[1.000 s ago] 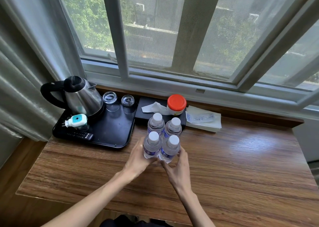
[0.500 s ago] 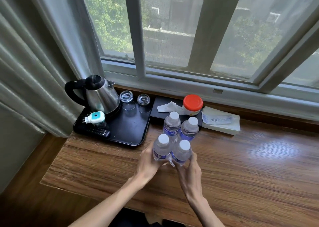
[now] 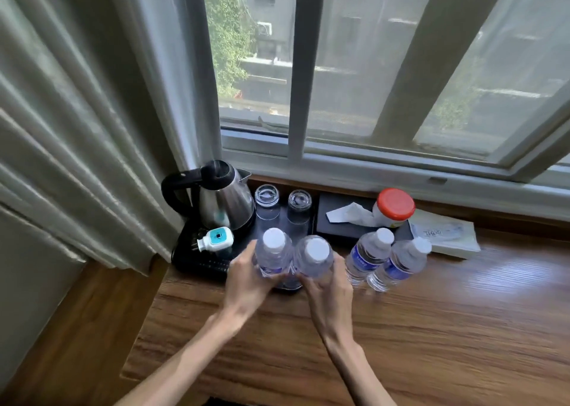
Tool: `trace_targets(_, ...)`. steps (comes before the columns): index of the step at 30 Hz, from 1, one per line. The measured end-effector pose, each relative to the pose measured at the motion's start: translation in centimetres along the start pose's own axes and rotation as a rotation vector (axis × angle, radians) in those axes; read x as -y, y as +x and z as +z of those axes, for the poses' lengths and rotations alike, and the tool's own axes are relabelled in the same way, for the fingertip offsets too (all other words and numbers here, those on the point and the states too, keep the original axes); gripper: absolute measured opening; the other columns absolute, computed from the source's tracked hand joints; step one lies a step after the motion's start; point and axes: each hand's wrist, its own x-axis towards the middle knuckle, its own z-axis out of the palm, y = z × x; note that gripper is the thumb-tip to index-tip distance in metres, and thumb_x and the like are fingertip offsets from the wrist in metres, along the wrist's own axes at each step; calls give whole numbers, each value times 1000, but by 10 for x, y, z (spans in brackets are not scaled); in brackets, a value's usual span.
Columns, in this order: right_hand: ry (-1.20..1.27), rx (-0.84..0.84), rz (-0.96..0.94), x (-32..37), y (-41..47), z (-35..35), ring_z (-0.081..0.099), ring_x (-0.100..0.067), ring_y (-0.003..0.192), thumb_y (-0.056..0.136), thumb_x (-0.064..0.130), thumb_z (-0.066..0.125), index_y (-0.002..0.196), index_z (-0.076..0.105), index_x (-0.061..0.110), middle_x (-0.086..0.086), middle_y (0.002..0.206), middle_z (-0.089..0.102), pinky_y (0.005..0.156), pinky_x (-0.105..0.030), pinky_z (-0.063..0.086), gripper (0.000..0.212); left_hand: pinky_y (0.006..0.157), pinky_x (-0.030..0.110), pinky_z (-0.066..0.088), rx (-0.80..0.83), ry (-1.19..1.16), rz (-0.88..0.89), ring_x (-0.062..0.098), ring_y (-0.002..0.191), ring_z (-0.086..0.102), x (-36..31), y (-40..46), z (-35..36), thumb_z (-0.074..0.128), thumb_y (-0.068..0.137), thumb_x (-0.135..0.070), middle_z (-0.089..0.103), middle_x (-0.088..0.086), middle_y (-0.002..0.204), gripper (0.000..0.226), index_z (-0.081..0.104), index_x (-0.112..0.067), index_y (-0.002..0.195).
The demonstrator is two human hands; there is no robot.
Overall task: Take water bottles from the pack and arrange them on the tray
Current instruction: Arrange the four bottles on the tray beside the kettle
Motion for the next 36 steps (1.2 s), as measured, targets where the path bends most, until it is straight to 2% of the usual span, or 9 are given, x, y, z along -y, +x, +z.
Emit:
trace_targets(2, 10, 7, 15, 17, 16, 15, 61, -4, 96, 75, 23, 87, 126, 53, 22, 13, 108, 65, 77, -7, 44, 61, 76, 35, 62, -12, 7, 12, 8, 91, 72, 4, 23, -12, 94, 56, -35, 72, -7, 100, 57, 62, -37, 103)
trace_targets(4, 30, -9, 20, 23, 32, 32, 63, -7, 94, 76, 22, 86, 123, 53, 21, 10, 106, 68, 72, 0, 40, 57, 76, 39, 61, -41, 49, 16, 12, 89, 68, 8, 44, -19, 90, 55, -37, 61, -4, 98, 50, 60, -42, 96)
trace_targets(8, 52, -16, 76, 25, 57, 53, 60, 15, 89, 76, 21, 85, 119, 52, 21, 12, 105, 68, 77, -2, 41, 54, 73, 39, 58, -38, 173, 7, 17, 81, 64, 11, 75, -19, 85, 54, -36, 55, -3, 87, 42, 67, -21, 88)
trace_targets(12, 66, -25, 119, 15, 73, 68, 56, 26, 89, 78, 23, 84, 116, 52, 19, 19, 98, 65, 79, -11, 44, 50, 65, 33, 48, -54, 264, -18, 21, 76, 62, 16, 93, -14, 85, 58, -35, 61, 2, 82, 36, 68, -15, 82)
trace_targets(16, 87, -44, 123, 2, 82, 82, 65, 6, 93, 77, 28, 85, 112, 52, 19, 10, 103, 71, 85, -31, 55, 49, 63, 27, 36, -64, 243, -65, 26, 79, 61, 20, 100, -4, 84, 63, -30, 57, 1, 82, 33, 66, -11, 83)
trace_targets(19, 88, -66, 129, -4, 85, 91, 69, -9, 94, 76, 26, 85, 113, 52, 20, 3, 104, 73, 85, -36, 55, 50, 68, 31, 42, -56, 249, -114, 29, 88, 61, 25, 102, 5, 80, 67, -33, 57, 4, 91, 38, 64, -11, 94)
trace_targets(26, 77, -109, 142, -10, 90, 97, 67, -13, 102, 82, 29, 81, 121, 52, 18, 1, 112, 71, 89, -33, 53, 50, 78, 38, 46, -88, 208, -181, 35, 97, 63, 24, 107, 25, 81, 73, -30, 52, 6, 109, 48, 57, -12, 110)
trace_targets(29, 37, -121, 154, -10, 96, 98, 68, -16, 101, 82, 26, 80, 119, 53, 16, 0, 111, 69, 89, -39, 55, 47, 82, 43, 51, -110, 209, -189, 36, 99, 65, 22, 111, 31, 85, 72, -20, 52, 9, 113, 52, 55, -8, 114)
trace_targets(36, 9, -126, 156, -8, 96, 103, 65, -19, 109, 81, 35, 80, 129, 51, 16, -2, 121, 65, 94, -40, 54, 59, 87, 47, 52, -147, 225, -199, 37, 101, 65, 25, 116, 34, 84, 73, -15, 51, 11, 118, 54, 52, -6, 116)
